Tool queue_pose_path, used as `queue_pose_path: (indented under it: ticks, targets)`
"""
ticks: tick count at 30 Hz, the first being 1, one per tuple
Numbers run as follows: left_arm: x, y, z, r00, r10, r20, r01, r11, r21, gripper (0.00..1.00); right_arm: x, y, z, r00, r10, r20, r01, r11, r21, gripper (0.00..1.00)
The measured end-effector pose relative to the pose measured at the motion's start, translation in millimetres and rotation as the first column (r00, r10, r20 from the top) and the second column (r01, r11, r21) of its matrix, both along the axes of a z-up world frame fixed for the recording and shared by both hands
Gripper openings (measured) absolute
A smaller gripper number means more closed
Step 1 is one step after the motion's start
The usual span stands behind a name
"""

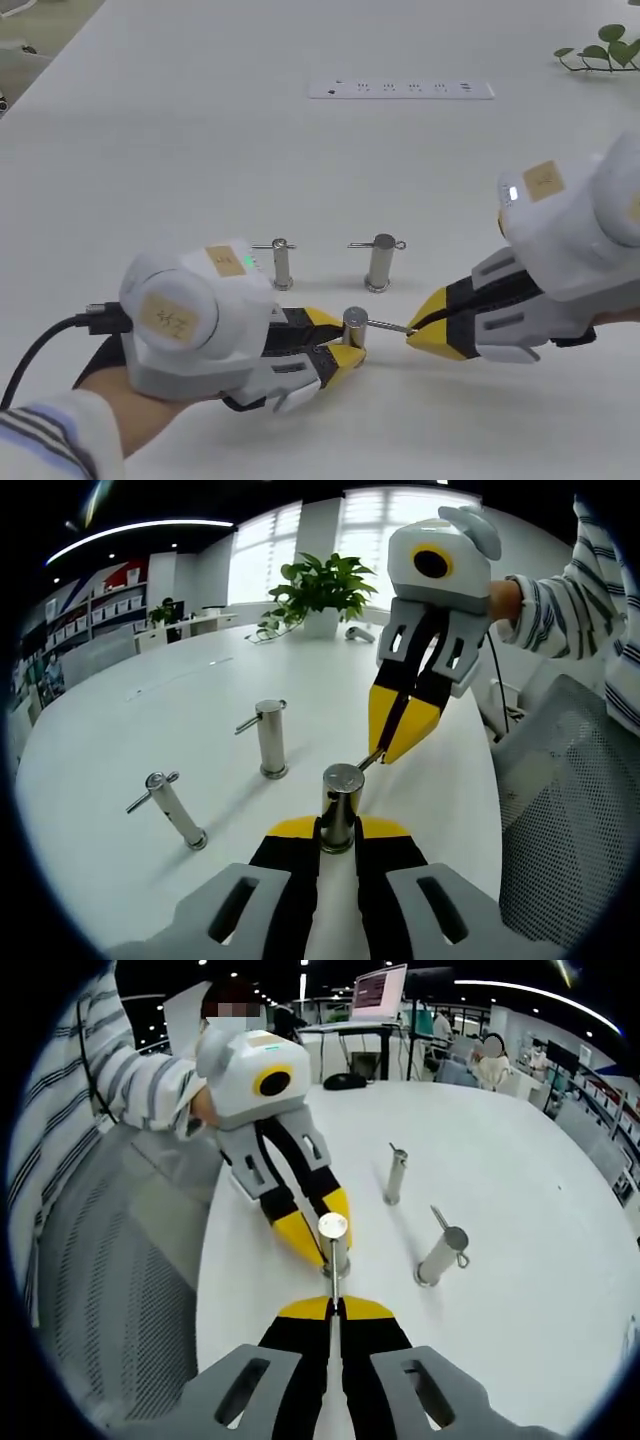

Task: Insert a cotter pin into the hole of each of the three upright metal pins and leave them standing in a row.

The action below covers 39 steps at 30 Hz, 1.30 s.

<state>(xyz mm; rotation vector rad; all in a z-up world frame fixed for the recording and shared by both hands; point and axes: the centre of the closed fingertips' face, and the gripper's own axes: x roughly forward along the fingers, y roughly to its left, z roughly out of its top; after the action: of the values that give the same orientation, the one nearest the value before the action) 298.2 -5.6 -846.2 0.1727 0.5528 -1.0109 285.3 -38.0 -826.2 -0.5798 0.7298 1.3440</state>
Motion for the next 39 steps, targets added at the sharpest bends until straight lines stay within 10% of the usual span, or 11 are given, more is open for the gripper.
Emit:
queue_pose_path:
  ticks: [39]
  targets:
    - [1.7, -1.9, 1.1, 0.998, 0.062, 0.012, -0.062, 0.998, 0.022, 0.11, 3.8, -3.8, -0.1, 1.000, -0.009, -0.013, 0.009, 1.000, -0.011, 0.03]
